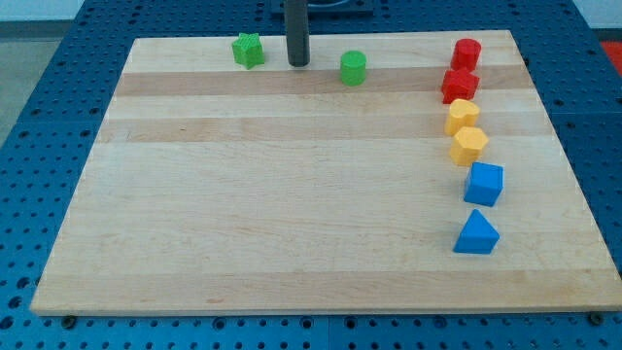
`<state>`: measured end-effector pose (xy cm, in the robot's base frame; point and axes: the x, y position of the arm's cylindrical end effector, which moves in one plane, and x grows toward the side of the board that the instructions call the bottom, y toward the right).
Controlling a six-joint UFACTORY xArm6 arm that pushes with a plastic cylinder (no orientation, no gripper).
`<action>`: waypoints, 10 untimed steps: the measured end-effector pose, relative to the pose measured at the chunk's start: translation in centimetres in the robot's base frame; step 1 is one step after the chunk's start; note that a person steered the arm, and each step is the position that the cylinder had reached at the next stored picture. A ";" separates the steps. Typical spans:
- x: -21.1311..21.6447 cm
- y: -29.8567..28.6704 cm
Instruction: Move the green circle to the top right corner of the board
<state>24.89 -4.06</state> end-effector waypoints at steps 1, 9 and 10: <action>0.3 0.0; -1.1 16.6; -3.3 17.2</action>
<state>21.57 13.15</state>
